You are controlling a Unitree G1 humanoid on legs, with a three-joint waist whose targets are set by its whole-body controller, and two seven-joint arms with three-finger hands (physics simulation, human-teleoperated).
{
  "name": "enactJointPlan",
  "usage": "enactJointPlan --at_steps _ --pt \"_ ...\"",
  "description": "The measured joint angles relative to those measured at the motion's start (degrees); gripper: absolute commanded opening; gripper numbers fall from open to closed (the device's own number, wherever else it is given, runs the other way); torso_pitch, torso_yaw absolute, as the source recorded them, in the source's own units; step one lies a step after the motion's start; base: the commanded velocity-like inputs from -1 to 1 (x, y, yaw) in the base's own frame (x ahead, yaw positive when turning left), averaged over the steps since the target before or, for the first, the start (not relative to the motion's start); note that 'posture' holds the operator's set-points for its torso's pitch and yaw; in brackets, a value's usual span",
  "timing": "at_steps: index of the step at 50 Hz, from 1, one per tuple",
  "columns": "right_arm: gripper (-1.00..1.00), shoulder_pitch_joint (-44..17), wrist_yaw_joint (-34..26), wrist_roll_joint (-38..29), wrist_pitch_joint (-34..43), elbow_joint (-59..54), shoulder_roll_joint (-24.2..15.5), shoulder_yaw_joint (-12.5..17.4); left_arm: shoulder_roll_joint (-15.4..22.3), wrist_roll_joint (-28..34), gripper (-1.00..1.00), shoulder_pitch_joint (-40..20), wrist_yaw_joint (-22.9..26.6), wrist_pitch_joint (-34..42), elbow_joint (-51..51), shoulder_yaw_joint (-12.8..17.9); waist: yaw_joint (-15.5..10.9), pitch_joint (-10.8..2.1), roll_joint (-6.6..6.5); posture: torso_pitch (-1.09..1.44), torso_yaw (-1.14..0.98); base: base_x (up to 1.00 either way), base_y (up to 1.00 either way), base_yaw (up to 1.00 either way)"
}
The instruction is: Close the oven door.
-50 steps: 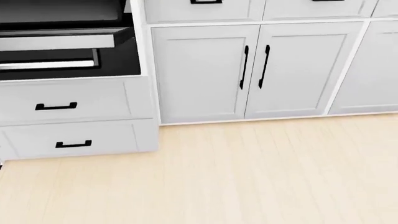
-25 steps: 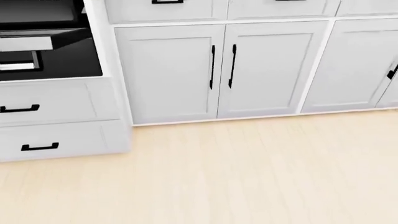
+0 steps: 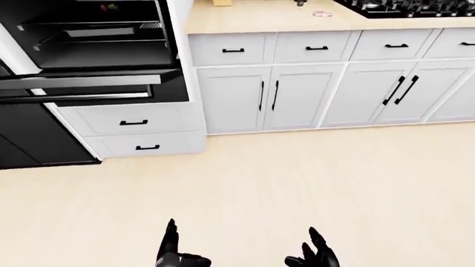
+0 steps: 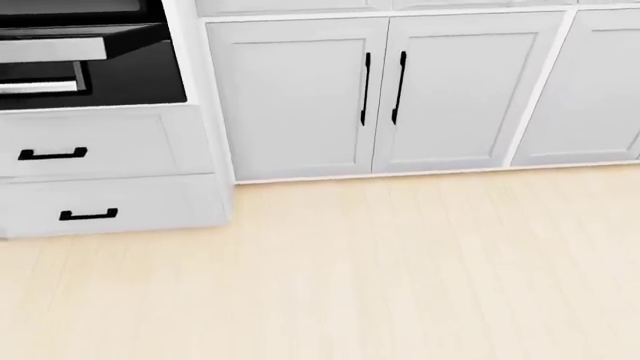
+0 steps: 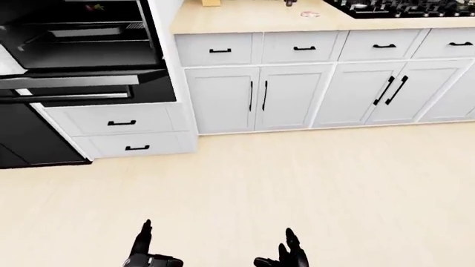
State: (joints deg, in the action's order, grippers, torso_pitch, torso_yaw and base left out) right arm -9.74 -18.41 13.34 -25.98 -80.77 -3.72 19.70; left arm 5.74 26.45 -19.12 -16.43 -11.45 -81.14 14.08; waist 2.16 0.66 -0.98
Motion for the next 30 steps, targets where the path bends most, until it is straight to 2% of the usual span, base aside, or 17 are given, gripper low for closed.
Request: enactJointPlan --at_steps 6,12,14,16,18,22,26,28,30 --pt "1.0 0.2 -1.5 0.16 -0.91 0.22 -0.14 -0.1 -0.32 0.04 1.0 -0.1 0.1 -0.04 -0.04 -0.17 -0.97 -0.75 0.53 0.0 0.0 0.0 0.0 0.06" --pt "1.0 0.04 -1.8 0.06 -0.79 0.13 0.24 -0.37 -0.01 0.07 1.0 -0.09 -0.02 -0.05 0.11 -0.09 -2.17 -0.98 0.88 0.0 0.0 0.0 0.0 0.2" --pt "1.0 -0.08 -1.97 0.06 -0.81 0.21 0.26 -0.39 0.07 0.07 1.0 -0.22 -0.14 -0.11 0.31 -0.06 -2.2 -0.76 1.94 0.0 0.0 0.0 0.0 0.2" --pt "1.0 -0.16 -2.1 0.09 -0.9 0.29 0.21 -0.38 0.13 0.07 1.0 -0.34 -0.23 -0.21 0.45 -0.06 -2.14 -0.56 3.93 0.0 0.0 0.0 0.0 0.2" --pt "1.0 -0.18 -1.92 0.23 -0.88 0.45 -0.57 -0.14 -0.73 0.11 1.0 -0.38 -0.12 -0.3 0.43 -0.25 -1.45 0.07 2.97 0.0 0.0 0.0 0.0 0.2" --pt "1.0 0.23 -1.41 0.77 -1.09 0.29 -1.01 0.29 -1.35 0.31 1.0 -0.02 0.6 -0.18 -0.48 -0.5 -1.64 -0.22 3.36 0.0 0.0 0.0 0.0 0.2" --pt "1.0 0.03 -1.63 0.77 -1.24 0.51 -0.78 0.06 -0.85 0.22 1.0 -0.19 0.44 -0.1 -0.1 -0.31 -1.9 0.09 0.99 0.0 0.0 0.0 0.0 0.2" --pt "1.0 0.04 -1.75 0.71 -1.18 0.45 -0.66 -0.03 -0.71 0.2 1.0 -0.33 0.25 -0.19 0.14 -0.3 -1.9 0.05 -0.7 0.0 0.0 0.0 0.0 0.2" --pt "1.0 0.1 -1.83 0.67 -1.15 0.33 -0.63 -0.05 -0.7 0.19 1.0 -0.4 0.17 -0.3 0.23 -0.3 -1.91 -0.17 -2.91 0.0 0.0 0.0 0.0 0.2"
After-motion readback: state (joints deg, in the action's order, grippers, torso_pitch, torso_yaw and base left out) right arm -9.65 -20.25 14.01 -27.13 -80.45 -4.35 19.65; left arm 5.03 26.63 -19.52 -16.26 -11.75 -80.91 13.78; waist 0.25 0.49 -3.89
